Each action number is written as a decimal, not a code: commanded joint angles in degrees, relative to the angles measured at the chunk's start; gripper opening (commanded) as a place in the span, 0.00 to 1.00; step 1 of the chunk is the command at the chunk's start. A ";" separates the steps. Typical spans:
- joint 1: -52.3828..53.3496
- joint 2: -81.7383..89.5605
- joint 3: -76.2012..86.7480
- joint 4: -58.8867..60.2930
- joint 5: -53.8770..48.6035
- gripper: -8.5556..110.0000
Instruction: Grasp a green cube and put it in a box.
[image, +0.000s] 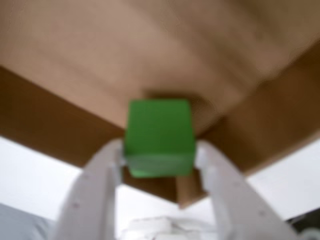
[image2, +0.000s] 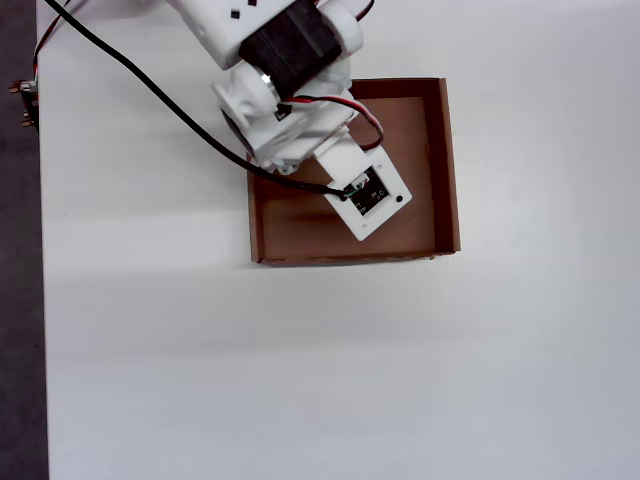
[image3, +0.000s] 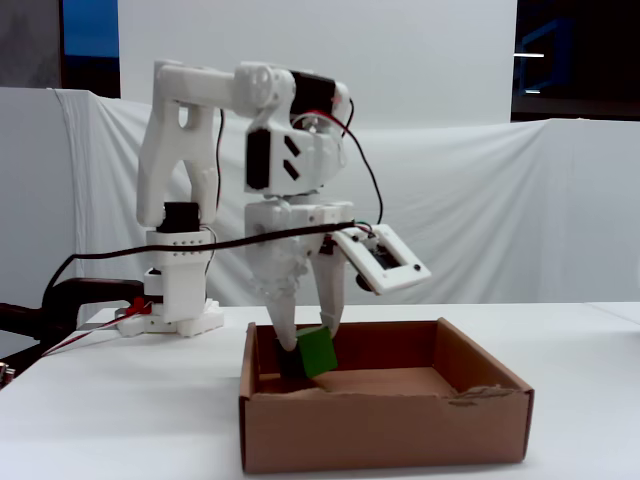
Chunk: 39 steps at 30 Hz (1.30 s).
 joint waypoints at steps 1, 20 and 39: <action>-0.53 0.44 -2.72 -0.62 0.26 0.19; -1.49 -0.35 0.35 -2.55 0.53 0.20; 2.37 9.14 3.60 -0.35 3.69 0.25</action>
